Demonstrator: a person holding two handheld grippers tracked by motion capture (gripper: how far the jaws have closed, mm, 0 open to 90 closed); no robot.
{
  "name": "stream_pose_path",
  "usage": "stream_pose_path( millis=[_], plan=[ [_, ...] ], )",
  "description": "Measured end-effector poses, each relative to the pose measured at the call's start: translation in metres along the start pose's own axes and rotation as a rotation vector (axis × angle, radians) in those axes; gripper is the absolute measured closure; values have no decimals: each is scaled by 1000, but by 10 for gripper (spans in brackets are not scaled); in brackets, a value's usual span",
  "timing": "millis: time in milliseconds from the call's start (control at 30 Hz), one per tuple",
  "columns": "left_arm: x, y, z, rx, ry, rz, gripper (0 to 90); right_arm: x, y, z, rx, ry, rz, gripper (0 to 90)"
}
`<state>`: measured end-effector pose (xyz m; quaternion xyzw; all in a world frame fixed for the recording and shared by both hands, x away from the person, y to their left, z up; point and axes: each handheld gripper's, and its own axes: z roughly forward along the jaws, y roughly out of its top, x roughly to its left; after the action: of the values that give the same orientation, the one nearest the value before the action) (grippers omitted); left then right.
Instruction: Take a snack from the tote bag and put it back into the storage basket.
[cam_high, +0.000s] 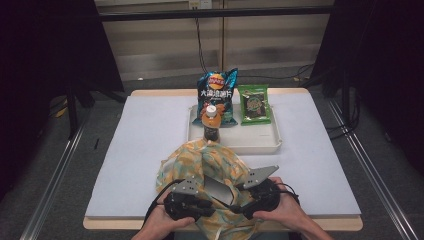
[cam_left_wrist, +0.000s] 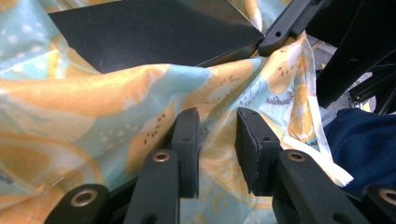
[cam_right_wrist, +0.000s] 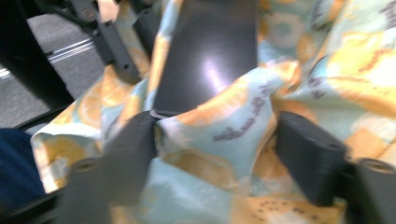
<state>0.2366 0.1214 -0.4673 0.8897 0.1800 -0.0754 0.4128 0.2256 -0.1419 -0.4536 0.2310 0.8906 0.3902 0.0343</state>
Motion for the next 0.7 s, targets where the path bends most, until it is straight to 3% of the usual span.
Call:
stream_pose_path(
  millis=[67,300,333,433,600,700],
  plan=[
    [0,0,0,0,1,1,698,2,0,0,14,14,-6,418],
    [1,1,1,3,3,5,690,-2,-7,-6,9,3,7,424],
    [0,2,1,0,22,4,683,-4,-8,-7,3,0,17,428],
    [1,2,2,-6,4,3,683,-8,-10,-7,7,-20,33,436],
    [3,2,1,-21,10,-9,664,-16,-17,-10,-5,-33,77,597],
    [4,2,-2,-21,8,-12,654,-19,-20,-11,-6,-33,83,793]
  ],
)
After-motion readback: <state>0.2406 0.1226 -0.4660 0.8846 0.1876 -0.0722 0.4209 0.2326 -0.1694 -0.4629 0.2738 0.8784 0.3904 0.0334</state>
